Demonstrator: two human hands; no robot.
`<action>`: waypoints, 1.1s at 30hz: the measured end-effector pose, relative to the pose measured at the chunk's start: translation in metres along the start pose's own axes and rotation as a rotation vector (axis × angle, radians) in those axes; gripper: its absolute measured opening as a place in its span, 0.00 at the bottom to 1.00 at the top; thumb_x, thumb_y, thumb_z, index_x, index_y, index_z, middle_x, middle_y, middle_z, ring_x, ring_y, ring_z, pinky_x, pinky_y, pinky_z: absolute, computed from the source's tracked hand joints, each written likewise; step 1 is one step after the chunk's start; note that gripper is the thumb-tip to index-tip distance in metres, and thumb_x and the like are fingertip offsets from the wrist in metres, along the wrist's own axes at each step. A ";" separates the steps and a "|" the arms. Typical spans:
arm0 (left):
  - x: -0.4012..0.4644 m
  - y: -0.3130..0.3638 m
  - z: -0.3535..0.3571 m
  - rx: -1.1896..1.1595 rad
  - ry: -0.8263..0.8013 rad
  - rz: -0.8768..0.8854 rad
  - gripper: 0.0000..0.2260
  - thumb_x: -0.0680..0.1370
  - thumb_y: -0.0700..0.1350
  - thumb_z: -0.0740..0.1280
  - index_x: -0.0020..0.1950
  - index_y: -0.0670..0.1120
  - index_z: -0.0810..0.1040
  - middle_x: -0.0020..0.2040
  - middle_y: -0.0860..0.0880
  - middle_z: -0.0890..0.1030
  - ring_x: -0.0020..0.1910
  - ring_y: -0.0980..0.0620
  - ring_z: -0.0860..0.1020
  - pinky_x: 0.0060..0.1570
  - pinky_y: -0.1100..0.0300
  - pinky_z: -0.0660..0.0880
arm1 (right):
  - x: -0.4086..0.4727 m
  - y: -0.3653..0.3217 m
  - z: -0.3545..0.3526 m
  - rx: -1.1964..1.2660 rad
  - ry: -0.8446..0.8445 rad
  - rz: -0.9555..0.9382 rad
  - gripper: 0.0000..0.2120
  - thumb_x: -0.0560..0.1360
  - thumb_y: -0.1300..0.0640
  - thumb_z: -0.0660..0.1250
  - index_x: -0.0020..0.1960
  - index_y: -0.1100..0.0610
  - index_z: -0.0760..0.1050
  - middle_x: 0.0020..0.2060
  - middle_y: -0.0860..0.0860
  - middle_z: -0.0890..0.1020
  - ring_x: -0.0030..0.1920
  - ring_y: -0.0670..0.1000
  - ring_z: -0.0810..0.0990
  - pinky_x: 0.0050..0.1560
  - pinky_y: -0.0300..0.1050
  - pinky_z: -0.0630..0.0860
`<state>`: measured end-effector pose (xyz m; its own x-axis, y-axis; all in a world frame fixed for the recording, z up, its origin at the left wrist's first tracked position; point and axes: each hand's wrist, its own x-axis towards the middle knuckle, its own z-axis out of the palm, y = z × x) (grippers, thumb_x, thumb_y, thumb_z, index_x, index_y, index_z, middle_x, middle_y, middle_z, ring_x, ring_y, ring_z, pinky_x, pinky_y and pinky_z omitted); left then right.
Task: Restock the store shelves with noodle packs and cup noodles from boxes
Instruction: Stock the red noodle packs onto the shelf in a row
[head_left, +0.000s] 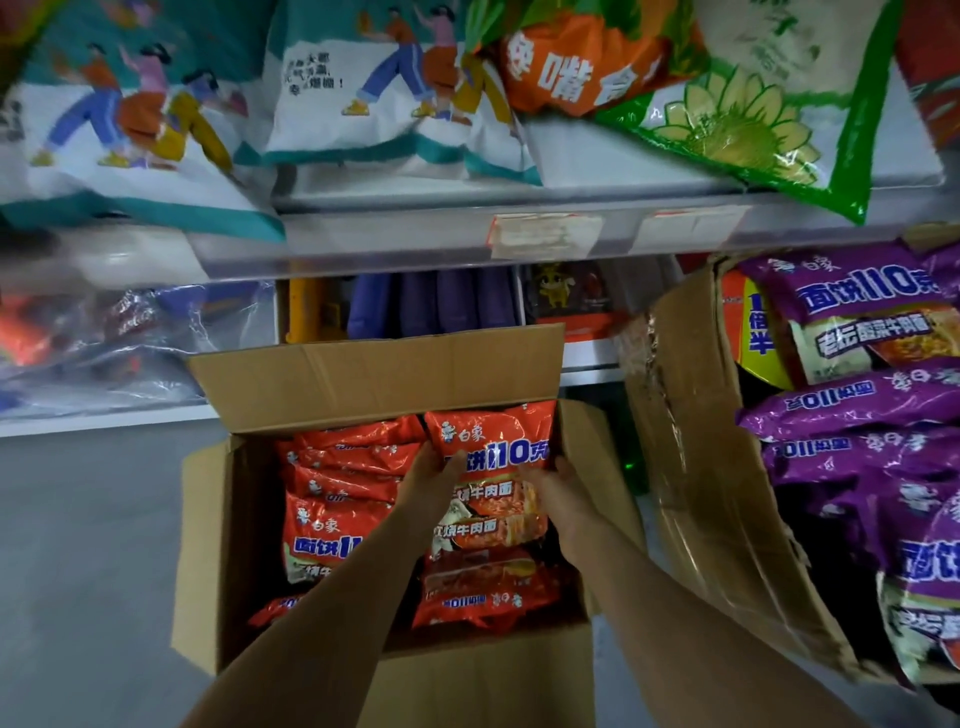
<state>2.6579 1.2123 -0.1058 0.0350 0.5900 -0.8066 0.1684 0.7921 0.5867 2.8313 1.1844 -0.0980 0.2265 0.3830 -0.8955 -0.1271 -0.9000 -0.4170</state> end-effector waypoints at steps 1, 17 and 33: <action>-0.001 0.000 0.000 -0.022 0.004 -0.011 0.10 0.80 0.52 0.69 0.61 0.55 0.79 0.57 0.50 0.85 0.56 0.47 0.83 0.61 0.42 0.77 | -0.003 -0.001 0.000 -0.004 -0.027 0.009 0.16 0.77 0.48 0.71 0.63 0.47 0.75 0.52 0.50 0.86 0.49 0.53 0.86 0.49 0.50 0.81; -0.025 -0.013 -0.005 -0.117 0.129 -0.161 0.02 0.78 0.48 0.73 0.48 0.52 0.82 0.50 0.47 0.85 0.53 0.44 0.82 0.61 0.44 0.78 | -0.010 -0.006 0.012 -0.015 0.068 -0.069 0.16 0.81 0.48 0.64 0.68 0.46 0.72 0.54 0.51 0.84 0.49 0.53 0.85 0.48 0.50 0.81; -0.067 0.000 0.002 -0.128 0.128 -0.163 0.05 0.81 0.41 0.67 0.50 0.46 0.83 0.43 0.49 0.83 0.40 0.53 0.78 0.39 0.61 0.74 | -0.075 0.003 0.026 -0.018 -0.072 0.118 0.15 0.82 0.45 0.63 0.59 0.55 0.79 0.48 0.55 0.86 0.48 0.55 0.84 0.43 0.45 0.76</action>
<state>2.6580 1.1725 -0.0518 -0.1092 0.4610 -0.8806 0.0349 0.8872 0.4601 2.7888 1.1584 -0.0365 0.1409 0.2873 -0.9474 -0.1312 -0.9431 -0.3055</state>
